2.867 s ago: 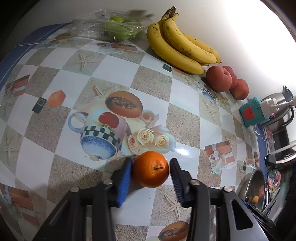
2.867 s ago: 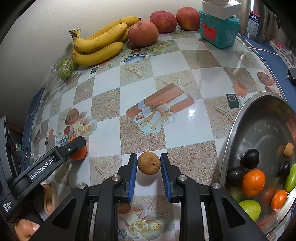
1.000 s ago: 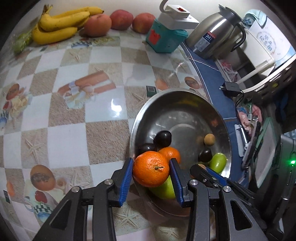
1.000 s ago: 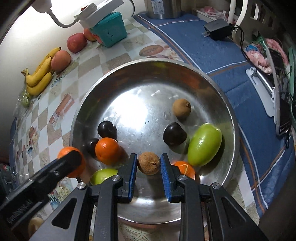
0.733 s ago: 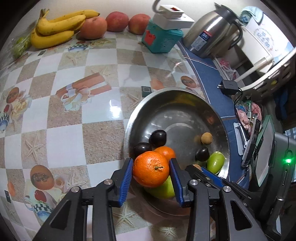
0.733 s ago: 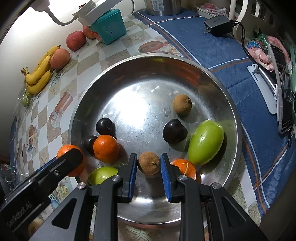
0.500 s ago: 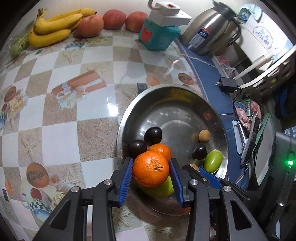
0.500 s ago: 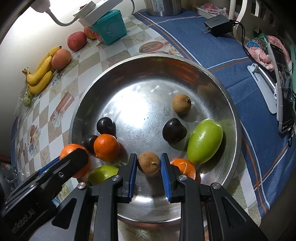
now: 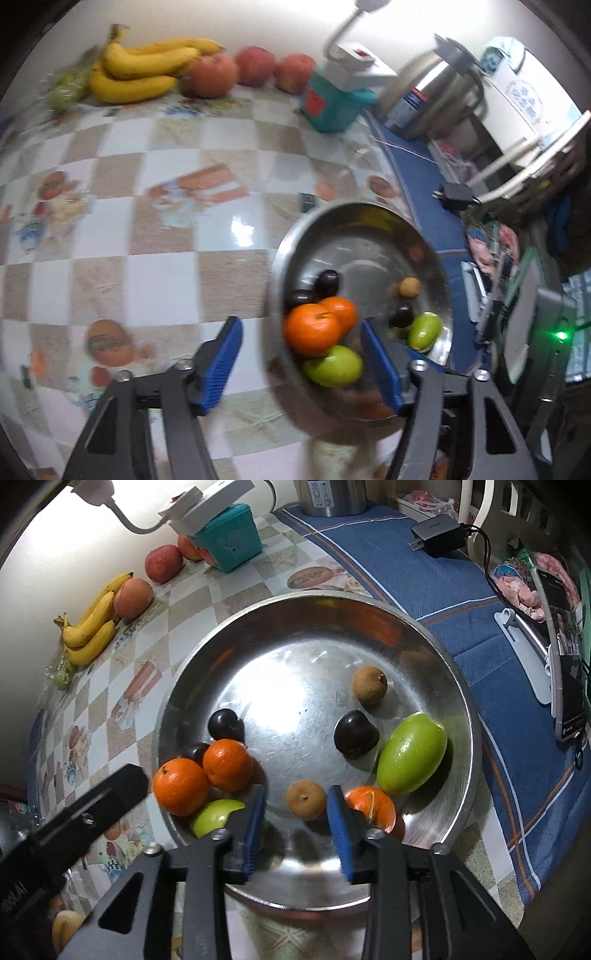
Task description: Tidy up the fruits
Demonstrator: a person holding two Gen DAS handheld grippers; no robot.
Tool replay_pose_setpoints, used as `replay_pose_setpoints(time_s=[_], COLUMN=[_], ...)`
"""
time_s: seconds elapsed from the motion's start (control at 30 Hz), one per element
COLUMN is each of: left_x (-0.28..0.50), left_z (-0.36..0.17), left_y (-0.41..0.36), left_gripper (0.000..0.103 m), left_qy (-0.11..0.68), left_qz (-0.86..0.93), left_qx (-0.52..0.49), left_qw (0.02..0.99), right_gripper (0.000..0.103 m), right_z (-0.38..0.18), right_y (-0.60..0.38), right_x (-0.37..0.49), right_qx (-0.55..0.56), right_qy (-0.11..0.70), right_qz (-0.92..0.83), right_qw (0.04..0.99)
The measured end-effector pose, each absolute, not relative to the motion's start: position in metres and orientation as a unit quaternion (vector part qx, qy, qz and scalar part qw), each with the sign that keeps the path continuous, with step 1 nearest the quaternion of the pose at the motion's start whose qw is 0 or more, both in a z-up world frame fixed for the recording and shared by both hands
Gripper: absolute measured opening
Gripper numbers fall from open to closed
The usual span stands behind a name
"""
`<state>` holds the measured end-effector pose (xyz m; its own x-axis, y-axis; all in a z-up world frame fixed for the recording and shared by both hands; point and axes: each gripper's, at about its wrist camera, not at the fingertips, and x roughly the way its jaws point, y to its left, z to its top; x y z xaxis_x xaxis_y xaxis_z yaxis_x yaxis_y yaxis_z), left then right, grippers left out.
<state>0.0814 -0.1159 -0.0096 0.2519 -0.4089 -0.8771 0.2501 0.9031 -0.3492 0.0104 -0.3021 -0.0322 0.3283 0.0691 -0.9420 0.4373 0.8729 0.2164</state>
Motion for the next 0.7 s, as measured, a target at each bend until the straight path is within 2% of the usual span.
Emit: replay_pose_setpoints(time_s=[0.1,0.13,0.17,0.2,0.23,0.27,0.37,0.43,0.47,0.5,0.7], left_x=[0.078,0.076,0.074,0.071,0.069,0.065,0.056,0.047,0.043,0.039,0.016], left_z=[-0.007,-0.007,-0.008,-0.009,-0.010,-0.011,-0.014,-0.016,-0.016,-0.016,-0.011], left_y=[-0.098,-0.091,-0.084,-0.078,-0.074,-0.067,-0.054,-0.046,-0.044,-0.042,-0.038], left_gripper=[0.078,0.083,0.090,0.094,0.101,0.103,0.103,0.103,0.103,0.103,0.103], left_qy=[0.568,0.565,0.561,0.557,0.554,0.551,0.553,0.553,0.553,0.553,0.549], left_qz=[-0.161,-0.142,-0.120,-0.098,-0.088,-0.075,-0.065,-0.060,-0.059,-0.058,-0.061], left_qx=[-0.050,-0.040,-0.023,-0.002,0.009,0.023,0.033,0.042,0.048,0.055,0.063], left_qw=[0.806,0.812,0.819,0.825,0.828,0.831,0.830,0.830,0.830,0.829,0.831], right_gripper=[0.046,0.046,0.050,0.060,0.065,0.070,0.073,0.081,0.092,0.097,0.097], right_z=[-0.029,-0.028,-0.027,-0.026,-0.025,-0.023,-0.023,-0.024,-0.024,-0.024,-0.026], right_y=[-0.297,-0.294,-0.293,-0.290,-0.287,-0.282,-0.273,-0.265,-0.261,-0.259,-0.247], right_x=[0.002,-0.002,-0.003,-0.007,-0.010,-0.015,-0.024,-0.030,-0.033,-0.036,-0.047], right_qx=[0.222,0.222,0.221,0.218,0.214,0.209,0.196,0.185,0.181,0.180,0.171], right_qy=[0.565,0.564,0.563,0.561,0.560,0.558,0.558,0.558,0.557,0.555,0.554], right_qz=[-0.114,-0.112,-0.111,-0.108,-0.105,-0.102,-0.096,-0.094,-0.091,-0.089,-0.076], right_qw=[0.786,0.788,0.789,0.791,0.793,0.796,0.801,0.803,0.806,0.808,0.811])
